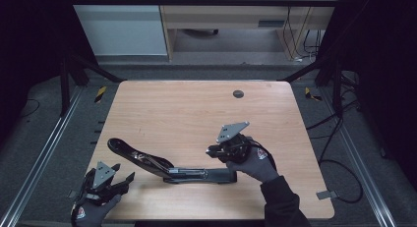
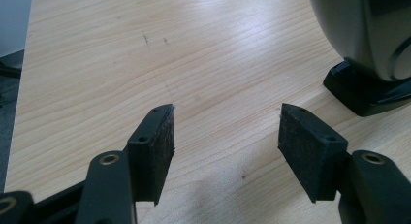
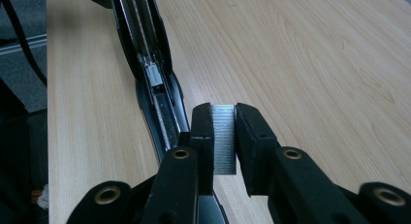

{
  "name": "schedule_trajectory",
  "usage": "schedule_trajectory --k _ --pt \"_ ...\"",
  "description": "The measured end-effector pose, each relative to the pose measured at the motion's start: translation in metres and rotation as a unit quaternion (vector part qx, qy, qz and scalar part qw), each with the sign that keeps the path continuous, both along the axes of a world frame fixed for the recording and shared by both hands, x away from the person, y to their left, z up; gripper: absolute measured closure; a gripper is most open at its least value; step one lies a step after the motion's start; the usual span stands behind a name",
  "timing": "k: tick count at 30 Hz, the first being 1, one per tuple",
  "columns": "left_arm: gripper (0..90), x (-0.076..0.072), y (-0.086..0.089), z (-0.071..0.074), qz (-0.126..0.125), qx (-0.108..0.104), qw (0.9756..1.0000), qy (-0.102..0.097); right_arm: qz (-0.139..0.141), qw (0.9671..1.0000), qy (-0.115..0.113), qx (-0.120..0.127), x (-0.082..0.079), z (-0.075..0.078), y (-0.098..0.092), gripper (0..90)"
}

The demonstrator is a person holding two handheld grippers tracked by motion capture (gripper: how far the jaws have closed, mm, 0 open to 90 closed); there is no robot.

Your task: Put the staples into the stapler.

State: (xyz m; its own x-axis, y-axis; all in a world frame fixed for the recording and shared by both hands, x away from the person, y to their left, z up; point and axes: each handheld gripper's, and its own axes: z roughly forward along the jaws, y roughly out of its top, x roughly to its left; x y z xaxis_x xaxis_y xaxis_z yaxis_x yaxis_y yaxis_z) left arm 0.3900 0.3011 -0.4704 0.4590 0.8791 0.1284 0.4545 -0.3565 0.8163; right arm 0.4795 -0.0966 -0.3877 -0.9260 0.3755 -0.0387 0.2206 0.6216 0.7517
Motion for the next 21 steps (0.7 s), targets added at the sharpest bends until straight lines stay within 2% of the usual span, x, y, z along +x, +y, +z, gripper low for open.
schedule_trajectory --k 21 --pt "37.9 0.000 0.000 0.000 0.000 -0.001 1.0000 0.000 0.044 0.9988 0.021 -0.008 0.003 -0.011 0.016 78.4"
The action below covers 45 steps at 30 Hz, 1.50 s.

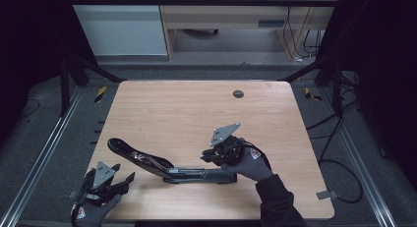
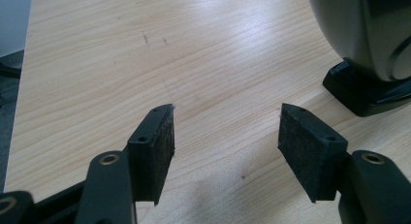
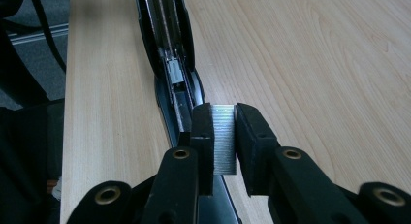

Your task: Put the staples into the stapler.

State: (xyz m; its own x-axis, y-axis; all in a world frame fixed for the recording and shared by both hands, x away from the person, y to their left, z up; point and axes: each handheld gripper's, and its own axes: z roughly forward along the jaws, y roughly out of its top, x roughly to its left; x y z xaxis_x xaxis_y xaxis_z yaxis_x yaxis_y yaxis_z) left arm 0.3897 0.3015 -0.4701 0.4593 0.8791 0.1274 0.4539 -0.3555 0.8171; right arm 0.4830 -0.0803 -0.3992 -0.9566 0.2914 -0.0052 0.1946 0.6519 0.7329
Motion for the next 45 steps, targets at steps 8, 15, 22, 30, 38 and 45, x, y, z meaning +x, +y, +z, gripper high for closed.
schedule_trajectory --k 8,15,22,30,38,45 --pt "37.9 0.000 0.000 0.000 0.000 -0.001 1.0000 0.000 0.013 0.9999 0.004 -0.005 0.001 -0.004 0.007 78.4" --pt "37.9 0.000 0.000 0.000 -0.001 0.000 1.0000 0.000 0.020 0.9997 0.007 -0.009 0.001 -0.007 0.012 78.4" --pt "37.9 0.000 0.000 0.000 0.000 -0.001 1.0000 0.000 0.028 0.9995 0.009 -0.012 0.001 -0.012 0.015 78.5" --pt "37.9 0.000 0.000 0.000 -0.001 -0.001 1.0000 0.000 0.033 0.9993 0.010 -0.013 0.001 -0.015 0.017 78.5" --pt "37.9 0.000 0.000 0.000 -0.001 -0.001 1.0000 0.000 0.043 0.9988 0.011 -0.019 0.001 -0.019 0.019 78.5" --pt "37.9 0.000 0.000 0.000 -0.001 0.000 1.0000 0.000 0.046 0.9985 0.017 -0.023 0.001 -0.022 0.021 78.5"
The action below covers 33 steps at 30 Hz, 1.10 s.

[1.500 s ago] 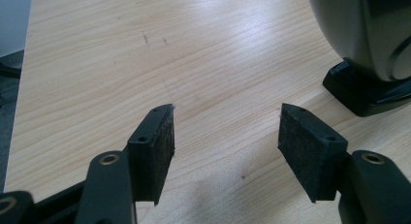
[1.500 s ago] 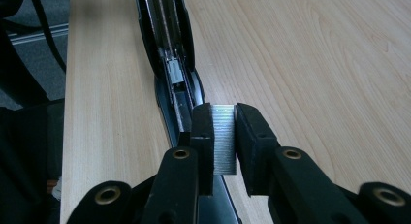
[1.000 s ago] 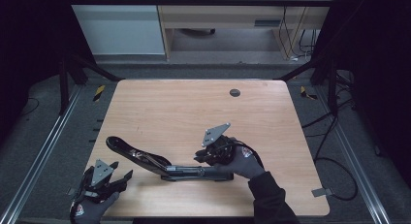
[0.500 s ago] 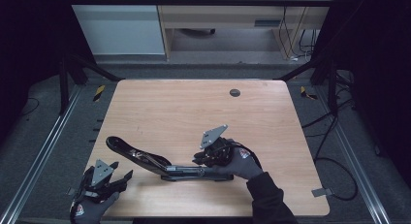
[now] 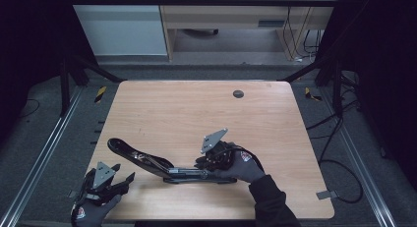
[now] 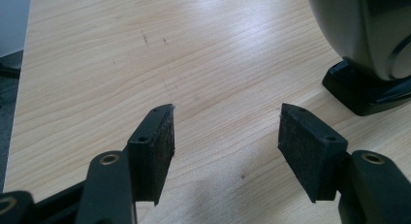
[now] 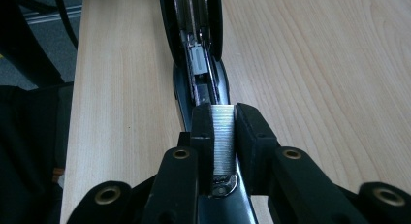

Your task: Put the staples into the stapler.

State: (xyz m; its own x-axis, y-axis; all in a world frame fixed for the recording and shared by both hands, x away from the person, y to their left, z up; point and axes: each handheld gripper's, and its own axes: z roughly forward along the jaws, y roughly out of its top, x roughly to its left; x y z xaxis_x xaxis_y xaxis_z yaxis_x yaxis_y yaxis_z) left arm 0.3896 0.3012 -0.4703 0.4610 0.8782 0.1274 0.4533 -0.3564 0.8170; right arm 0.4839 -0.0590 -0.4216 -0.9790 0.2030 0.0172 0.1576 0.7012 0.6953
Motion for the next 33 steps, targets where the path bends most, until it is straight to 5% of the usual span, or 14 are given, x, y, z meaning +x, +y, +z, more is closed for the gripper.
schedule_trajectory --k 33 --pt "38.1 0.000 0.000 0.000 -0.001 0.003 1.0000 0.000 0.021 0.9994 0.012 -0.024 0.007 -0.018 0.008 78.5"
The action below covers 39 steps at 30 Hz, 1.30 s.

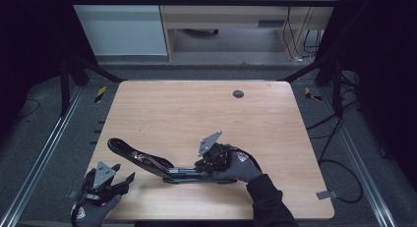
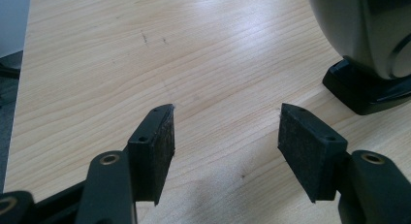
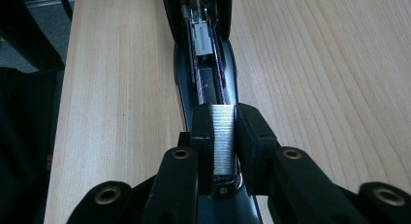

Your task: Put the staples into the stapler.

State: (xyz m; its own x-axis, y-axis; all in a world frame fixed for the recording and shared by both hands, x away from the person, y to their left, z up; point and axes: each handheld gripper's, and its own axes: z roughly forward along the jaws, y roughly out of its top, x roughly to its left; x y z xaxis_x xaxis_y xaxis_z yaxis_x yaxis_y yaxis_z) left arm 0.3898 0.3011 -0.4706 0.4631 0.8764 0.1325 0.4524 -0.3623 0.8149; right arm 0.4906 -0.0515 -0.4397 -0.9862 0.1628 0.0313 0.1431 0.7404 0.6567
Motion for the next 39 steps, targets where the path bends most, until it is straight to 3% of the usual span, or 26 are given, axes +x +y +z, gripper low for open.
schedule_trajectory --k 39 --pt "38.1 0.0001 -0.0002 -0.0004 0.001 -0.001 1.0000 0.000 0.015 0.9998 -0.005 -0.011 0.0001 -0.0043 0.0018 78.4"
